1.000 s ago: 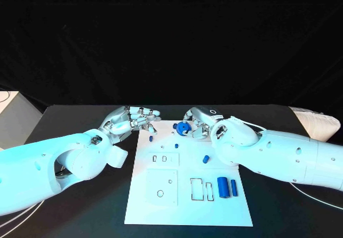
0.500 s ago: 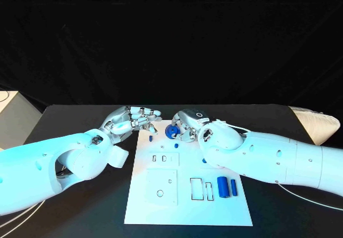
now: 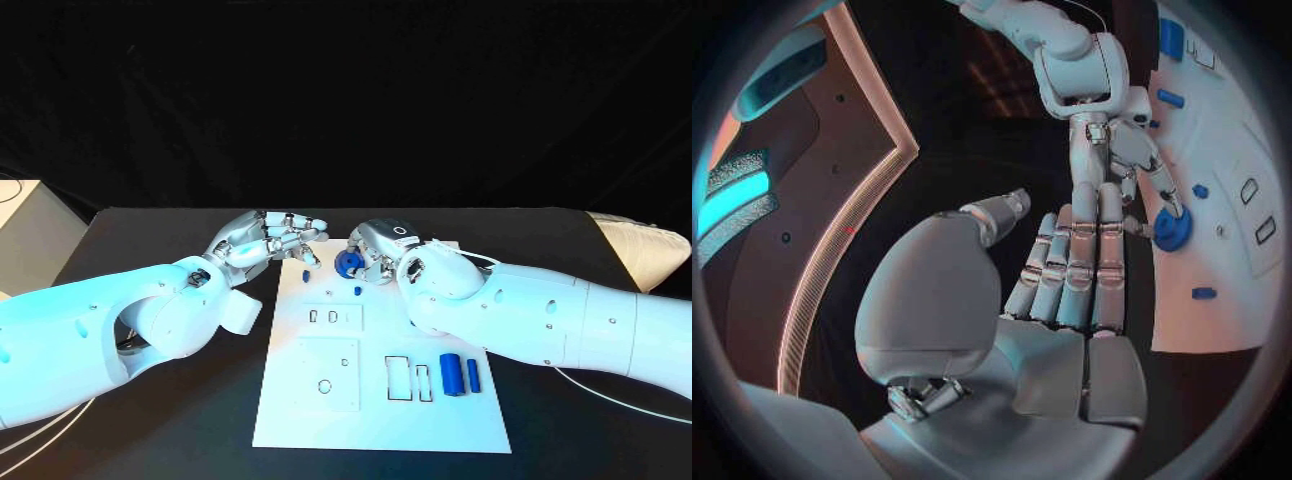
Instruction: Assemble the parts on the task board
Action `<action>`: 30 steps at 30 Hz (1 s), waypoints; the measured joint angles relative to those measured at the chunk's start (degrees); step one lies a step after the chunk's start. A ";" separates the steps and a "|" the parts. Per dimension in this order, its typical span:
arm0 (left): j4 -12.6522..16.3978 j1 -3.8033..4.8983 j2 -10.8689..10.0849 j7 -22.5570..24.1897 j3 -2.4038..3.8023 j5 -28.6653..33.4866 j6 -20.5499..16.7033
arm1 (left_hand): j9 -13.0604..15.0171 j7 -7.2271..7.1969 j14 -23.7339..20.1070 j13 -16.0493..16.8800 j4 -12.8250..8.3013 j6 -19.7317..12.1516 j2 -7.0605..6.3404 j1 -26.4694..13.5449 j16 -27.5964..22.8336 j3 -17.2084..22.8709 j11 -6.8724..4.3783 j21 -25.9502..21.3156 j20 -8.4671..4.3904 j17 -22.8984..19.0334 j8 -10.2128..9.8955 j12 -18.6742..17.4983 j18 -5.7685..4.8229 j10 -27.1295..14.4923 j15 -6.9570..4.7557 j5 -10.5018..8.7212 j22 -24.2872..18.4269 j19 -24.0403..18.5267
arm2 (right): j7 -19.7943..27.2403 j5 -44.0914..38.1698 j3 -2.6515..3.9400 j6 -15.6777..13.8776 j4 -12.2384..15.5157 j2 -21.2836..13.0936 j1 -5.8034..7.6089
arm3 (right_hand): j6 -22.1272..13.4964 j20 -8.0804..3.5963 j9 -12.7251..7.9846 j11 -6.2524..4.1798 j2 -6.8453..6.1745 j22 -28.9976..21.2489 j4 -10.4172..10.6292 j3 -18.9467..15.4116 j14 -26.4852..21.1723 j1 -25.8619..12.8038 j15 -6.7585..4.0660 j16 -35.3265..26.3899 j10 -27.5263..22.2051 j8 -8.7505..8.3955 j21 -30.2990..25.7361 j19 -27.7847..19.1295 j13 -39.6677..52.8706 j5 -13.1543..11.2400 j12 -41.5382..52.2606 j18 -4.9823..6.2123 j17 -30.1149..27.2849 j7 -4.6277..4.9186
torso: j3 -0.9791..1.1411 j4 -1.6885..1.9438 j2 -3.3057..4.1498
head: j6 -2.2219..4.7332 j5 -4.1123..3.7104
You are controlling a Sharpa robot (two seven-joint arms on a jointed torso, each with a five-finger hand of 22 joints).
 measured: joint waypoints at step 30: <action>-0.06 0.00 -0.07 -0.14 -0.01 0.00 0.09 | -0.02 0.00 -0.13 0.00 -0.16 0.00 0.00 0.00 0.00 0.16 0.00 0.24 -0.12 0.00 0.00 0.00 0.00 0.00 0.13 0.00 0.08 -0.12 | 1.51 3.79 -0.08 1.85 -1.68 0.29 -0.43 | -5.12 0.95 -1.48 1.44 0.13 -0.03 4.15 -10.31 -0.09 -5.69 1.16 0.00 0.00 -5.36 0.00 -0.11 0.00 -1.72 0.00 0.01 -0.02 2.44 | -0.09 0.02 -0.10 | -0.19 0.15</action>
